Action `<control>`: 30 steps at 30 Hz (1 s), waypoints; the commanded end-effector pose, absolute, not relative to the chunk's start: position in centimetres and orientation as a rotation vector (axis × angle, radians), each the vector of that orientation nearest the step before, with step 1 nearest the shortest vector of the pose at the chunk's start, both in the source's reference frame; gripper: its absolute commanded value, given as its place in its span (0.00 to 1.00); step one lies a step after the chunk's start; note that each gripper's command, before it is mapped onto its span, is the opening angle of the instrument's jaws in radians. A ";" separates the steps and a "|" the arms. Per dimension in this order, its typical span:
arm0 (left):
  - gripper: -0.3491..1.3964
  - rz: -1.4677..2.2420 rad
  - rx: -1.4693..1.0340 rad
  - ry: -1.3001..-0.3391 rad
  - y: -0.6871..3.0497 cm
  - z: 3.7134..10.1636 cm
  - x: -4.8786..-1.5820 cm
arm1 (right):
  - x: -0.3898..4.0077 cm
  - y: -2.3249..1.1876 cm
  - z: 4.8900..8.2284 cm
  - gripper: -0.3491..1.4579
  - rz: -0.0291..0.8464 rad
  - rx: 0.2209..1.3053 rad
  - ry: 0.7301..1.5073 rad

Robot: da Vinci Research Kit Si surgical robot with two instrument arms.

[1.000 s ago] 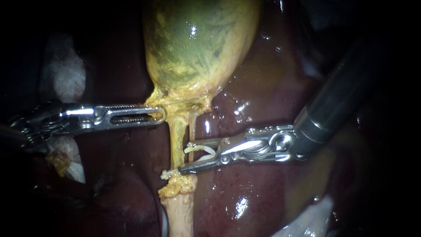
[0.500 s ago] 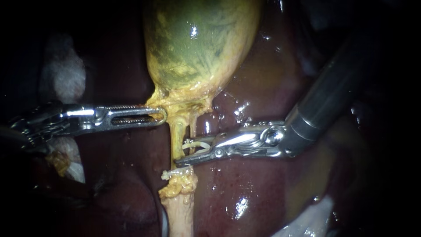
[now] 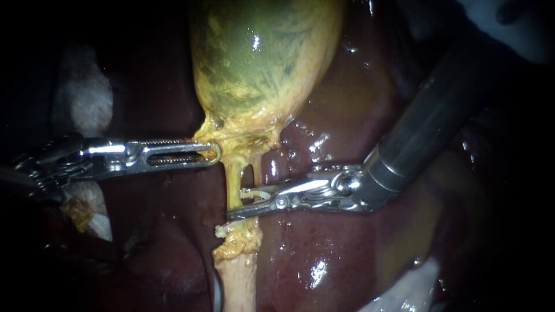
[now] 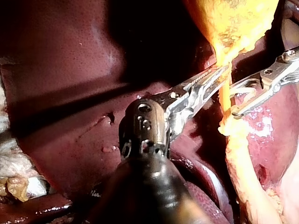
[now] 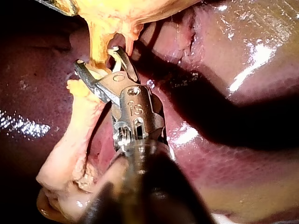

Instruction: Clipping second clip left tube

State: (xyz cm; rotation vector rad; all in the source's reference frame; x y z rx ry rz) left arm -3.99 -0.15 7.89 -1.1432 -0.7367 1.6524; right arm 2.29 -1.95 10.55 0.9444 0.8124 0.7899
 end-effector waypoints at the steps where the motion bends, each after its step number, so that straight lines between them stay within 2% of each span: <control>1: 0.15 1.652 -1.143 -0.736 -0.16 7.89 -3.99 | 2.31 -1.96 10.53 0.50 0.800 0.949 0.808; 7: 0.15 1.652 -1.143 -0.736 -0.16 7.89 -4.00 | 2.43 -1.98 10.51 0.49 0.828 0.966 0.795; 30: 0.15 1.652 -1.143 -0.735 -0.16 7.89 -4.01 | 2.69 -2.06 10.59 0.47 0.789 0.978 0.763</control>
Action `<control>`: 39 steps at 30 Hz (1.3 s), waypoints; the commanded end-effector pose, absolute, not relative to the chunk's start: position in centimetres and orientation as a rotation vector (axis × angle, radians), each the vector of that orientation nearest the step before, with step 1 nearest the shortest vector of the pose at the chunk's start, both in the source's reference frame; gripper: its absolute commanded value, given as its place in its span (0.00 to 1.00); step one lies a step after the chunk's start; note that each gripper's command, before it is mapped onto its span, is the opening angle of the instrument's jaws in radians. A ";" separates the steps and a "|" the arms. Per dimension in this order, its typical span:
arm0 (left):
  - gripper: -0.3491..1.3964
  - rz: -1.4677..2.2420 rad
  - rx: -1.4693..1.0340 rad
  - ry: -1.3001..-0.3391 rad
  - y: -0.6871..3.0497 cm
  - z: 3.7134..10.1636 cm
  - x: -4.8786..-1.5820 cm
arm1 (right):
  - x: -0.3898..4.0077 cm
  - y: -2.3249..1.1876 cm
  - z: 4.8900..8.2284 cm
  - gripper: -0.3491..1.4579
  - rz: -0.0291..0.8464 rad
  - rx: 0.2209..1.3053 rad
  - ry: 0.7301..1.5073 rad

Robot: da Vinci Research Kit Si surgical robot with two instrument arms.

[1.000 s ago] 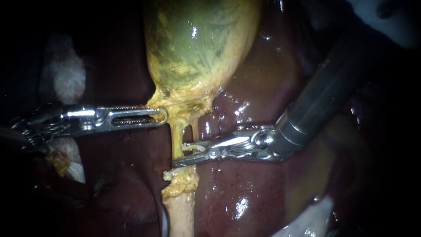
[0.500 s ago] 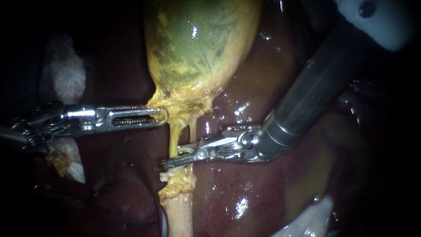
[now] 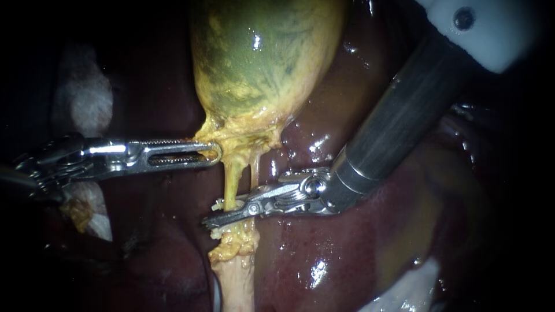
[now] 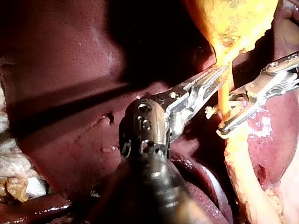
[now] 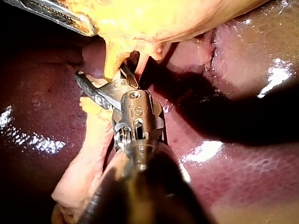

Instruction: Clipping second clip left tube

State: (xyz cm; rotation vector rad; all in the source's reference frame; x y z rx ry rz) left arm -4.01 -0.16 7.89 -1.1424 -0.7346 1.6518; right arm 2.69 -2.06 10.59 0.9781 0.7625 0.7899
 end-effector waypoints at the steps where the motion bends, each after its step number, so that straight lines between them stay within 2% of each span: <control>1: 0.15 1.652 -1.143 -0.735 -0.16 7.89 -4.01 | 2.69 -2.06 10.59 0.47 0.789 0.978 0.763; 7: 0.15 1.652 -1.143 -0.735 -0.16 7.90 -4.01 | 2.69 -2.06 10.63 0.46 0.793 0.977 0.756; 10: 0.15 1.652 -1.143 -0.734 -0.16 7.90 -4.01 | 2.69 -2.06 10.63 0.42 0.792 0.976 0.753; 13: 0.15 1.652 -1.143 -0.734 -0.16 7.90 -4.01 | 2.67 -2.06 10.63 0.31 0.789 0.972 0.738; 17: 0.15 1.652 -1.143 -0.734 -0.16 7.90 -4.01 | 2.62 -2.07 10.62 0.08 0.766 0.963 0.731; 20: 0.15 1.652 -1.143 -0.734 -0.16 7.90 -4.01 | 2.59 -2.07 10.62 0.00 0.752 0.946 0.732; 39: 0.15 1.652 -1.143 -0.734 -0.16 7.90 -4.01 | 2.57 -2.07 10.62 0.00 0.749 0.938 0.733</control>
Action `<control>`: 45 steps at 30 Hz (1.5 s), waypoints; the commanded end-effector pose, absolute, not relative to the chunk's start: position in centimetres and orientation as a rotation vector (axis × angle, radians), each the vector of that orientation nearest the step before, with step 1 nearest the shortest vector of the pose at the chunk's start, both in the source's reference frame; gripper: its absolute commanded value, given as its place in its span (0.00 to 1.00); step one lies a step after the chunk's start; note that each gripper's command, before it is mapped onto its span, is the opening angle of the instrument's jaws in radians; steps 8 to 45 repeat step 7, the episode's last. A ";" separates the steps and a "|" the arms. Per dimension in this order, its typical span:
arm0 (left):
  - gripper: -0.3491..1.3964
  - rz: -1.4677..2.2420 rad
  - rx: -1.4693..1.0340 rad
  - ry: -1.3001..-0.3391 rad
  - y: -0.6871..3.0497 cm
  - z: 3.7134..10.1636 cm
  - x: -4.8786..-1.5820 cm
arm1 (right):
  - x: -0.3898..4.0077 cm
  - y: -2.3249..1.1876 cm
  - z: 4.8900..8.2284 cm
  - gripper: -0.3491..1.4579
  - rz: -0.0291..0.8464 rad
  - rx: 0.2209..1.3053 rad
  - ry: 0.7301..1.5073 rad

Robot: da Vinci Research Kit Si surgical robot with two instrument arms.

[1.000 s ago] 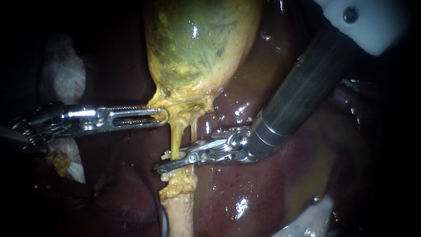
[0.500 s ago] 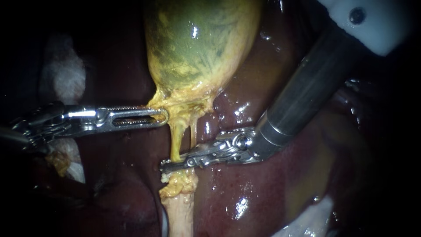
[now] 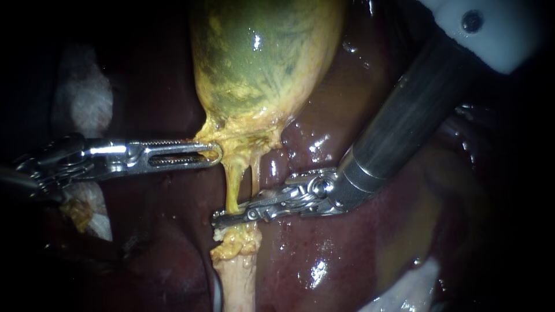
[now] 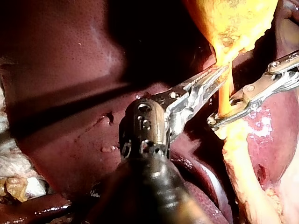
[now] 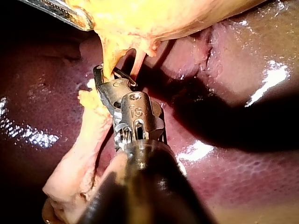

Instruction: Clipping second clip left tube

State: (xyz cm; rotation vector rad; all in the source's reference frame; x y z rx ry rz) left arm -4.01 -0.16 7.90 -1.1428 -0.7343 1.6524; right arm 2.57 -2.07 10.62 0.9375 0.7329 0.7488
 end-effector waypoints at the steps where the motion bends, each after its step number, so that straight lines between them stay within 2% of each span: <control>1: 0.15 1.652 -1.143 -0.734 -0.16 7.90 -4.01 | 2.57 -2.07 10.62 0.00 0.749 0.938 0.733; 45: 0.15 1.652 -1.143 -0.734 -0.16 7.90 -4.02 | 2.57 -2.07 10.62 0.00 0.749 0.937 0.733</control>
